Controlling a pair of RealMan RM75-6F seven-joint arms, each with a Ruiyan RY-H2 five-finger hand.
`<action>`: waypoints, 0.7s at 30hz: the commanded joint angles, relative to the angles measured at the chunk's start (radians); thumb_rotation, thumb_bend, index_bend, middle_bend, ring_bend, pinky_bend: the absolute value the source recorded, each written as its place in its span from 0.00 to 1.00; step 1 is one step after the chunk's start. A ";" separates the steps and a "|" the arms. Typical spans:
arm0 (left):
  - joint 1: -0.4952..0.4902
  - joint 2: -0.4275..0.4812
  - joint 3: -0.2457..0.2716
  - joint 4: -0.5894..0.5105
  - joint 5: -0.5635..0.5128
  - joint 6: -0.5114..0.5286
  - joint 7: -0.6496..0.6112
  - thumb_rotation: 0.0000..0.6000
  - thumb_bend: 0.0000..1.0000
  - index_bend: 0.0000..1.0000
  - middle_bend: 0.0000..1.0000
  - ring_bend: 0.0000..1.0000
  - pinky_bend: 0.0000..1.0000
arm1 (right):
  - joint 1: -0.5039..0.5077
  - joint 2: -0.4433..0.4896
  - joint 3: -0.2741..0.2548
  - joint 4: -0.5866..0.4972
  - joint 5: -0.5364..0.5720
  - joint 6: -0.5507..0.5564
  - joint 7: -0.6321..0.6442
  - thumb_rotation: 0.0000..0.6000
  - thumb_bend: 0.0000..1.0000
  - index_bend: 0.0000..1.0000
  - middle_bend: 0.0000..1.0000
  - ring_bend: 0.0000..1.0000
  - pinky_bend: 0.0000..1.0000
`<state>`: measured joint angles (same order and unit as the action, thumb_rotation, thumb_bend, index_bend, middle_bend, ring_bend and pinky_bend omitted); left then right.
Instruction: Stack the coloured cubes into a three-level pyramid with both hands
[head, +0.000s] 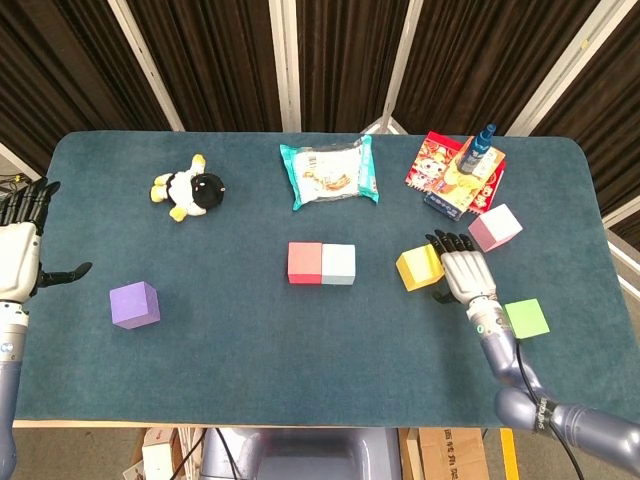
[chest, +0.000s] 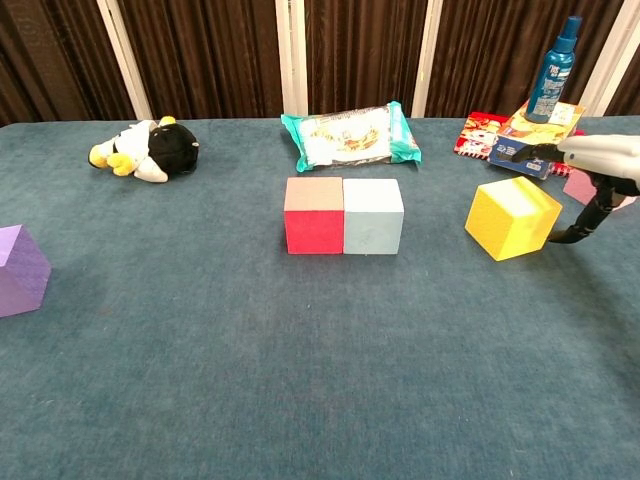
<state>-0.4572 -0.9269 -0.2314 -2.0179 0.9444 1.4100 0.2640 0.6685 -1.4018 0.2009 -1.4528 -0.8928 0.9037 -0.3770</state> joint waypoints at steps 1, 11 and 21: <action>0.004 0.002 -0.005 -0.003 0.001 0.003 0.002 1.00 0.07 0.00 0.00 0.00 0.00 | 0.017 -0.025 0.012 0.028 0.018 -0.004 0.001 1.00 0.26 0.00 0.00 0.00 0.00; 0.011 0.002 -0.018 0.001 -0.004 -0.009 0.002 1.00 0.08 0.00 0.00 0.00 0.00 | 0.064 -0.076 0.039 0.053 0.040 -0.004 -0.007 1.00 0.26 0.00 0.00 0.00 0.00; 0.015 0.002 -0.023 0.010 -0.009 -0.032 -0.004 1.00 0.08 0.00 0.00 0.00 0.00 | 0.094 -0.082 0.052 0.023 0.109 -0.016 -0.036 1.00 0.26 0.00 0.00 0.00 0.00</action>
<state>-0.4427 -0.9255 -0.2542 -2.0079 0.9360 1.3790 0.2612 0.7589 -1.4866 0.2526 -1.4246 -0.7953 0.8926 -0.4061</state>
